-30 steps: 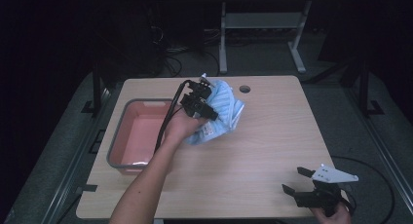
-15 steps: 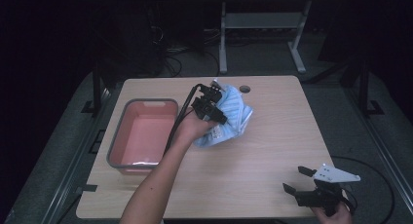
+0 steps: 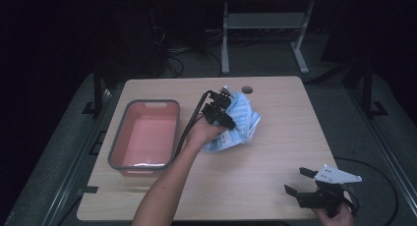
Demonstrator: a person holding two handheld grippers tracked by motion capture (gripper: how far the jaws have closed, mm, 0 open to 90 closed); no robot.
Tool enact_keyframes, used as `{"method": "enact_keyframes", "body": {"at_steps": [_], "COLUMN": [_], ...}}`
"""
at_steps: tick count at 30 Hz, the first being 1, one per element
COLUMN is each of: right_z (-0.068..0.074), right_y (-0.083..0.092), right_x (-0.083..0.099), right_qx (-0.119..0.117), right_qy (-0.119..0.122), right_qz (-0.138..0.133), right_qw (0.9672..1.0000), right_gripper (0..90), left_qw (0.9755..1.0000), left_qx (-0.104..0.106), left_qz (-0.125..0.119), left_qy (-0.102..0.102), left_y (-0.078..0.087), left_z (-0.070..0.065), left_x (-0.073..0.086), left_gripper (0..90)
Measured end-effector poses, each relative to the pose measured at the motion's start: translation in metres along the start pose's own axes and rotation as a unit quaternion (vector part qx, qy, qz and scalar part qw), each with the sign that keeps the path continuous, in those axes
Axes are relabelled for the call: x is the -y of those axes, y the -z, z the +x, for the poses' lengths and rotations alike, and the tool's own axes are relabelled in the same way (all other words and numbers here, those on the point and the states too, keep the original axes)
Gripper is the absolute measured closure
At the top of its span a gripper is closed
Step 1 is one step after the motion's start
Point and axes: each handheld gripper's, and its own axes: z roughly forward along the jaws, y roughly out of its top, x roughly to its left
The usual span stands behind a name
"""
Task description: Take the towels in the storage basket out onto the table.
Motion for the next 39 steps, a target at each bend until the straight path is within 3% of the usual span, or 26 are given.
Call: {"method": "enact_keyframes", "body": {"at_steps": [22,35,39], "right_z": [0.0,0.002,0.002], "right_y": [-0.003,-0.005,-0.005], "right_x": [-0.001,-0.002,-0.002], "right_qx": [-0.003,-0.005,-0.004], "right_qy": [0.002,0.002,0.001], "right_qz": [-0.001,0.001,0.001], "right_qw": [1.0,1.0,1.0], "right_gripper": [14.4,14.4,14.4], "left_qw": [0.9996,0.9995,0.9993], "left_qx": [0.014,0.017,0.019], "left_qz": [0.02,0.016,0.017], "left_qy": [0.011,0.023,0.027], "left_y": [-0.046,-0.061,-0.063], "left_z": [0.001,0.001,0.002], "left_x": [0.005,0.007,0.008], "left_gripper": [63.3,61.2,56.2]}}
